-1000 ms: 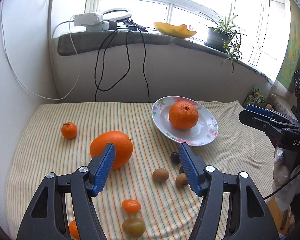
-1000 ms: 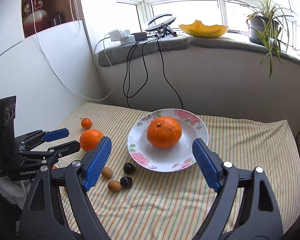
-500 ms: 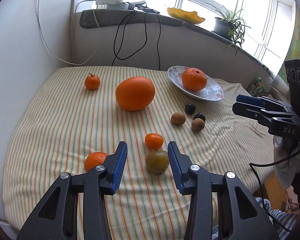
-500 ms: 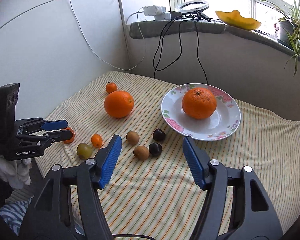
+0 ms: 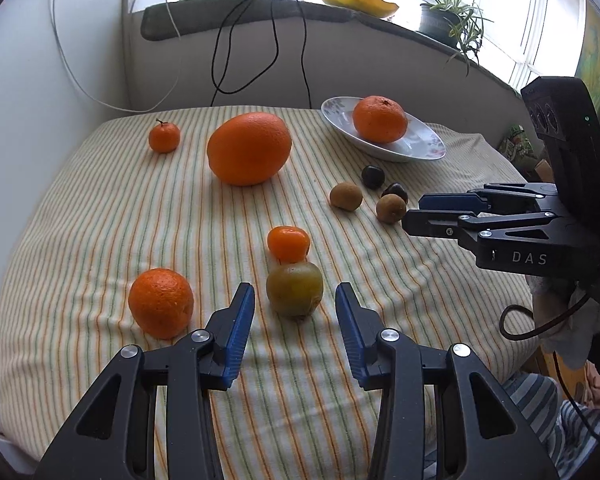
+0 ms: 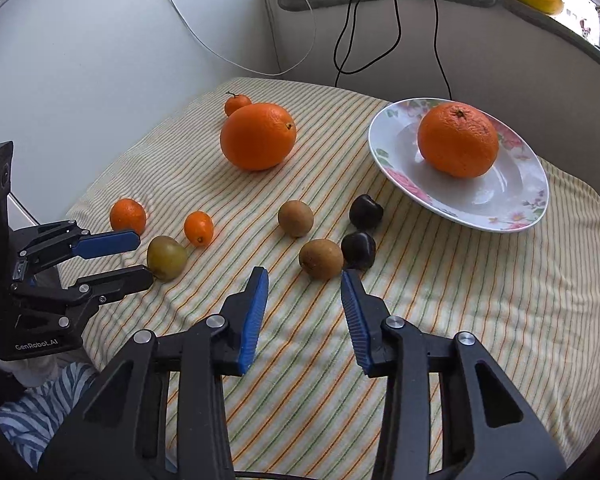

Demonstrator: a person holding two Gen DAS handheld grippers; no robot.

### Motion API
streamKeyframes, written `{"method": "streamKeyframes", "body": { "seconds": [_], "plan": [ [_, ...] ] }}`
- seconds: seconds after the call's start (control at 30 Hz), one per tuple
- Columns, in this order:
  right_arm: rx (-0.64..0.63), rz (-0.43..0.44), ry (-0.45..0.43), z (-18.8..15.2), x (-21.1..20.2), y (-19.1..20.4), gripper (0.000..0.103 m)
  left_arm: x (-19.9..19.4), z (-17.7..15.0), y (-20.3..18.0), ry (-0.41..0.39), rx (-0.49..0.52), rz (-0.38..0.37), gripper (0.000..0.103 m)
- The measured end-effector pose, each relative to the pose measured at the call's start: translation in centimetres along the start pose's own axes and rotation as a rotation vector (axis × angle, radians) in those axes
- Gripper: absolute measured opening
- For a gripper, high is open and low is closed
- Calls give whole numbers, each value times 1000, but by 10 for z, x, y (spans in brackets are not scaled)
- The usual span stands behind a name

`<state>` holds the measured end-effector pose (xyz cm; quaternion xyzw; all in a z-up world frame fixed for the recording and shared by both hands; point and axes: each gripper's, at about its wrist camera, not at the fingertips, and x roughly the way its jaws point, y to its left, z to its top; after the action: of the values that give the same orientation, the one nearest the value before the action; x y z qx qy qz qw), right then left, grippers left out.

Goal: Organize fruits
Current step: 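Grasp the kiwi with the right tool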

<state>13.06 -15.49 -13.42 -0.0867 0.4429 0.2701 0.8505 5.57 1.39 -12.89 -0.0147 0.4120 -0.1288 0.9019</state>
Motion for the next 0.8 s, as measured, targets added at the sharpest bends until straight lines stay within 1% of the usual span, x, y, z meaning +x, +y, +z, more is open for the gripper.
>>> {"method": "streamKeyframes", "body": {
  "seconds": [0.17,0.4,0.63,0.7,0.73,0.8],
  "plan": [
    [15,-25,31,0,14,-4,37,11,1,-1,18,14,17,41],
    [74,3,52,6,24,-16,35,22,3,0,36,7,12,41],
    [43,-17,66,19,32,-8,35,25,4,-1,36,14,14,41],
    [43,-24,71,21,33,-7,35,25,3,-1,35,21,21,39],
    [44,-26,73,22,34,-6,35,25,2,-1,36,24,26,36],
    [37,-37,77,23,35,-4,35,24,2,0,34,19,21,35]
  ]
}}
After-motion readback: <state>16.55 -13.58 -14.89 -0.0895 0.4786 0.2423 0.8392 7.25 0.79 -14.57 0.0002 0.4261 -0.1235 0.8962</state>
